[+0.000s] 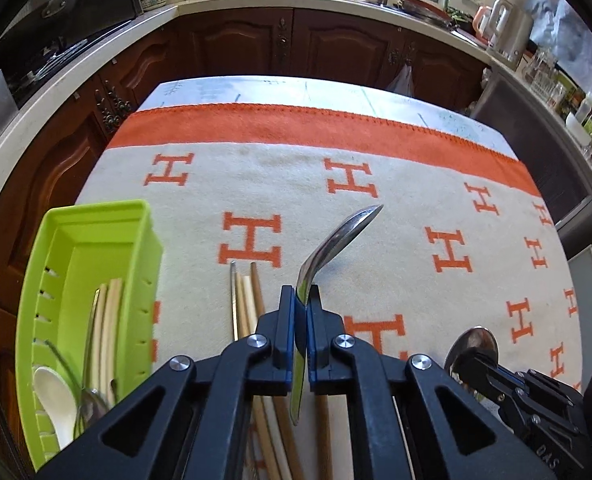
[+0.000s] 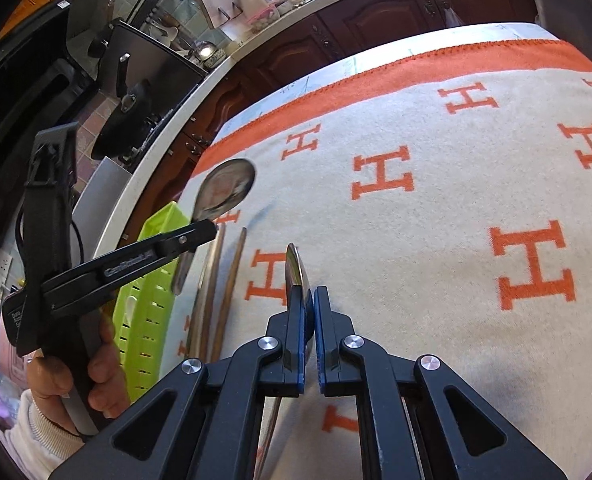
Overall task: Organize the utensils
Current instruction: 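Release the bent spoon into the tray with the left tool while the right lowers its spoon there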
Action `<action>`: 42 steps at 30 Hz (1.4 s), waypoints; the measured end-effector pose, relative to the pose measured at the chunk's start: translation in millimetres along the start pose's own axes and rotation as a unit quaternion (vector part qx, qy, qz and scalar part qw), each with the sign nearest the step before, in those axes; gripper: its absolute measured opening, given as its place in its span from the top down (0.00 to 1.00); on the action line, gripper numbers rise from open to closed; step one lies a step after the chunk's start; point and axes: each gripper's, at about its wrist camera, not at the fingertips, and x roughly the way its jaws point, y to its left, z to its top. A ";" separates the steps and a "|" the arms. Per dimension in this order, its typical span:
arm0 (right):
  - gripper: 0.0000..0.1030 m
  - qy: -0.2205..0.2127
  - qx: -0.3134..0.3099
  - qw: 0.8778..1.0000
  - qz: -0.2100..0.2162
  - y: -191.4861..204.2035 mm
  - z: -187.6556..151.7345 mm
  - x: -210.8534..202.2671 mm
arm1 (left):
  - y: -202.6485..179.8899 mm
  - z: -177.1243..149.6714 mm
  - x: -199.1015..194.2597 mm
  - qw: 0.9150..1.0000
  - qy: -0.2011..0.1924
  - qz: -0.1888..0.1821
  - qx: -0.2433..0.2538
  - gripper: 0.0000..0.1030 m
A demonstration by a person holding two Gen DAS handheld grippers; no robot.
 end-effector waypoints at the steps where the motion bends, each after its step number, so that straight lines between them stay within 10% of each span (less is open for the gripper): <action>1: 0.96 -0.001 0.002 1.000 0.003 1.1 0.8 -3.9 | 3.6 -2.1 -8.3 1.000 -0.003 -0.002 -0.003 0.97; 14: 0.96 -0.023 -0.003 0.999 0.028 56.9 -5.5 -68.0 | 76.9 -60.3 -114.7 0.996 -0.054 0.044 -0.050 0.97; 26: 0.96 -0.001 -0.035 0.999 0.014 165.1 1.2 -53.1 | 168.6 -119.2 -91.9 0.989 -0.003 0.073 -0.126 0.96; 42: 0.96 0.041 -0.127 0.990 -0.035 272.8 -0.9 40.2 | 194.7 -140.0 -139.0 0.989 -0.071 0.046 -0.123 0.55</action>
